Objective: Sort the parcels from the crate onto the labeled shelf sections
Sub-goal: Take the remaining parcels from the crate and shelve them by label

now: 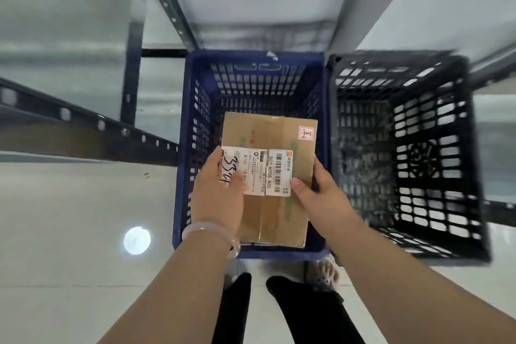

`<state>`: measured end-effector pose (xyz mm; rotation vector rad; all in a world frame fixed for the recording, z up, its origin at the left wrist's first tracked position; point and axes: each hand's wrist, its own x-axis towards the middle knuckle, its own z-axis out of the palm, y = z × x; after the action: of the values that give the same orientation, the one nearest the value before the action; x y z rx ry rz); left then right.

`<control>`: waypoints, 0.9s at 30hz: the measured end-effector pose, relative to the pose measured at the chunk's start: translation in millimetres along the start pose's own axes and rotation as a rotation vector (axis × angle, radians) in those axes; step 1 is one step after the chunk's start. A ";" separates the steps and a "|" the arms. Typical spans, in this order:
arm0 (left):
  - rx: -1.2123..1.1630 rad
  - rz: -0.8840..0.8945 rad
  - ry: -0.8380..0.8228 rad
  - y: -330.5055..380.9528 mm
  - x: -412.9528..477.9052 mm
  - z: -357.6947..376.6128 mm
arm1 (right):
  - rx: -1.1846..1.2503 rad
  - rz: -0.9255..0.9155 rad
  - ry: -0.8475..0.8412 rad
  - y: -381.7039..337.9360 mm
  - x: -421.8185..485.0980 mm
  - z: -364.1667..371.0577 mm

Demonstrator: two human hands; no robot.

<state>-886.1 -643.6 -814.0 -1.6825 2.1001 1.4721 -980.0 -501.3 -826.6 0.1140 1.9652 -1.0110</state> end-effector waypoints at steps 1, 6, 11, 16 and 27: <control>-0.013 0.035 -0.004 14.4 -11.9 -13.0 | 0.007 -0.010 0.008 -11.8 -18.4 -7.7; 0.019 0.197 -0.099 105.3 -94.7 -71.5 | 0.091 -0.074 0.099 -76.7 -129.5 -61.5; -0.008 0.388 -0.171 207.8 -181.5 -140.5 | 0.107 -0.185 0.283 -168.7 -254.0 -117.0; 0.027 0.703 -0.256 321.3 -284.1 -215.7 | 0.189 -0.343 0.526 -246.1 -397.6 -171.2; -0.185 1.174 -0.232 446.4 -507.4 -259.9 | 0.365 -0.699 0.858 -279.5 -631.8 -284.3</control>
<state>-912.3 -489.5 -107.0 -0.0875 2.9810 1.9425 -918.5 -305.2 -108.4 0.0631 2.6336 -2.0256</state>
